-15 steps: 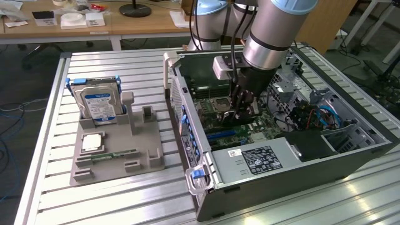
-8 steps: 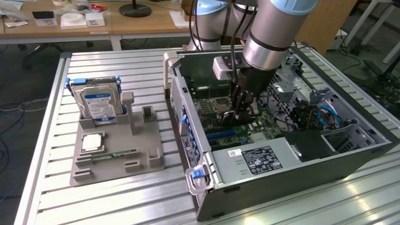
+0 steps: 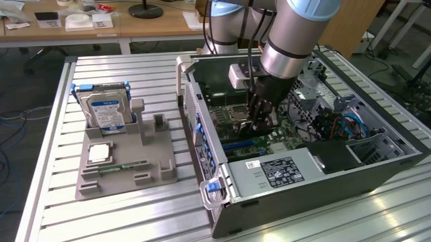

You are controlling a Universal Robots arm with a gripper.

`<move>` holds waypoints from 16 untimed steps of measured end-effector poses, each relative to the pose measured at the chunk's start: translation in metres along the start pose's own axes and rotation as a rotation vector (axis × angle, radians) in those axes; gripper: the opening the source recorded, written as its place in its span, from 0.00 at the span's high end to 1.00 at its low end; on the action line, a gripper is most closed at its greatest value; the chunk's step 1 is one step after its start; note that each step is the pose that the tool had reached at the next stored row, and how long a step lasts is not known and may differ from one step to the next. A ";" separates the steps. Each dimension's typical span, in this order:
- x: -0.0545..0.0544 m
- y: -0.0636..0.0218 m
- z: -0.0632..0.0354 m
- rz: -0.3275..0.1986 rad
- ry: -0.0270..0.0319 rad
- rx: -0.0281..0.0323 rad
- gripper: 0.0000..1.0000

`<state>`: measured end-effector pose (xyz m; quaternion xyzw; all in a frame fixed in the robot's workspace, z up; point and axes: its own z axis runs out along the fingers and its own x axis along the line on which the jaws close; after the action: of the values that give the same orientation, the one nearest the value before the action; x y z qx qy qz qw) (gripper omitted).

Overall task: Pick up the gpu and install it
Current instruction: 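Insert the gpu into the slot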

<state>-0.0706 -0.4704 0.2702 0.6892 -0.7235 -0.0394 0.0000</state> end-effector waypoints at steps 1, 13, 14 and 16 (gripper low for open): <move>0.000 0.0000 0.0007 0.000 0.0000 0.0000 0.73; 0.000 0.0023 0.0027 0.000 -0.0003 0.0001 0.73; 0.000 0.0027 0.0035 0.000 -0.0005 0.0002 0.73; 0.000 0.0030 0.0052 0.000 -0.0001 0.0001 0.73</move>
<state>-0.0739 -0.4704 0.2651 0.6892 -0.7235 -0.0394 0.0000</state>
